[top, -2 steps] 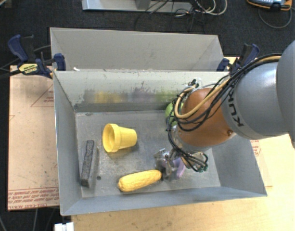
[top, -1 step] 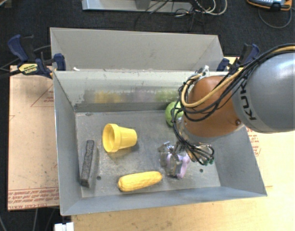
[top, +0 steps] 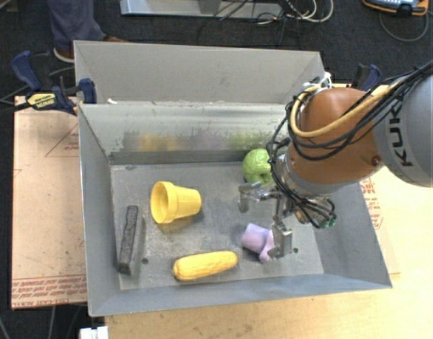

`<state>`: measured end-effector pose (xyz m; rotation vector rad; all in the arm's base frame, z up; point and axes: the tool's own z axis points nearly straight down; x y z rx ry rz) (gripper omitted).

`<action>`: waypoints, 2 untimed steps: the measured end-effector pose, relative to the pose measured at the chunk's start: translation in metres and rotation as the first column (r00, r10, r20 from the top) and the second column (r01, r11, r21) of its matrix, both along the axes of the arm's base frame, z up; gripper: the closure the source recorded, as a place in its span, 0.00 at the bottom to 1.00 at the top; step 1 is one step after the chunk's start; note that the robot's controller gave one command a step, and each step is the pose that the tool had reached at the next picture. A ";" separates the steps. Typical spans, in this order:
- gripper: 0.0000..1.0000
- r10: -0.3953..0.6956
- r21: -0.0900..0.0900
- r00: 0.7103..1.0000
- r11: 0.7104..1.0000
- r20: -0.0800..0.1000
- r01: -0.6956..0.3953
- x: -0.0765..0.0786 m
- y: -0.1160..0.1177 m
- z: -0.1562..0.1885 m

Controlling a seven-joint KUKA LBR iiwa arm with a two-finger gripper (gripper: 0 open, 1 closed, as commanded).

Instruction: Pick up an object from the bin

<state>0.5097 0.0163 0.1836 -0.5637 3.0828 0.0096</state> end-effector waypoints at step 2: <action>0.00 0.047 0.000 0.999 0.999 0.009 -0.047 -0.006 0.004 -0.031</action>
Offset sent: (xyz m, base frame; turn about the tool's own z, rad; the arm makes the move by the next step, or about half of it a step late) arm -0.0196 0.0098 -0.0745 -0.1059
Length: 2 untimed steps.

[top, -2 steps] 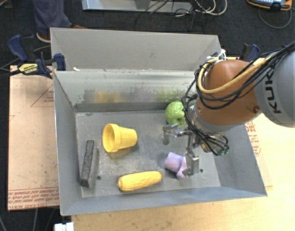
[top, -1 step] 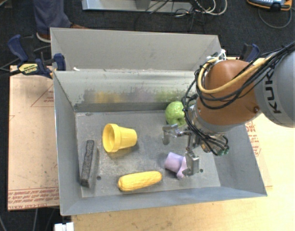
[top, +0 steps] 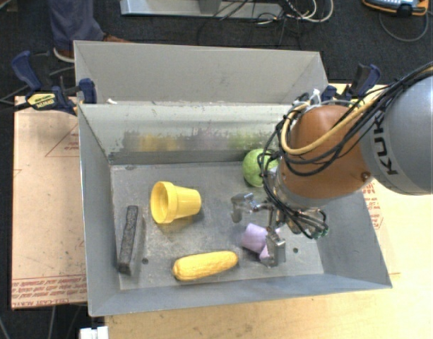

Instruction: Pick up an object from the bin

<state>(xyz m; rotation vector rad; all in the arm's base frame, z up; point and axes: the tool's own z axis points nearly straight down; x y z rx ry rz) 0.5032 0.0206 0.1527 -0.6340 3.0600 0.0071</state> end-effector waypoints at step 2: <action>0.00 -0.405 0.003 0.914 0.914 -0.012 0.405 -0.019 -0.015 -0.060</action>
Offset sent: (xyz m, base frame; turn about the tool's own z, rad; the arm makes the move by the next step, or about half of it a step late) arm 0.0000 0.0000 0.0000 0.0000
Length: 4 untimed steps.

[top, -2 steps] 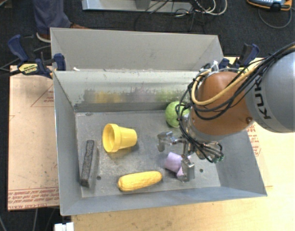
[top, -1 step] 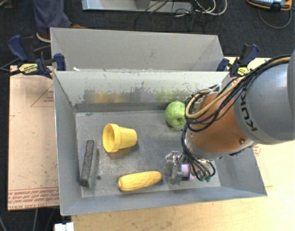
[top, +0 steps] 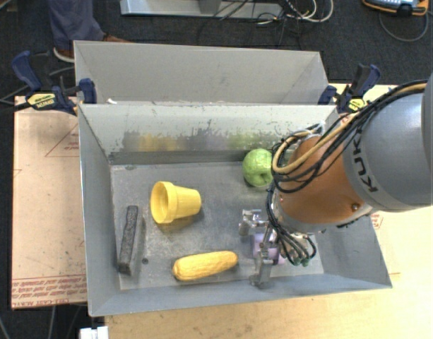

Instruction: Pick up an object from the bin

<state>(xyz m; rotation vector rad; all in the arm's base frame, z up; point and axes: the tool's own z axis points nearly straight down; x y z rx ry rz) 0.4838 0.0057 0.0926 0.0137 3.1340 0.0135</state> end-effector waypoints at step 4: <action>1.00 -0.061 0.001 0.998 0.998 0.001 0.061 0.022 -0.057 -0.014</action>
Offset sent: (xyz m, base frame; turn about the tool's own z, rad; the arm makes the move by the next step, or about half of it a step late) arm 0.0254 -0.0784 -0.0112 0.1745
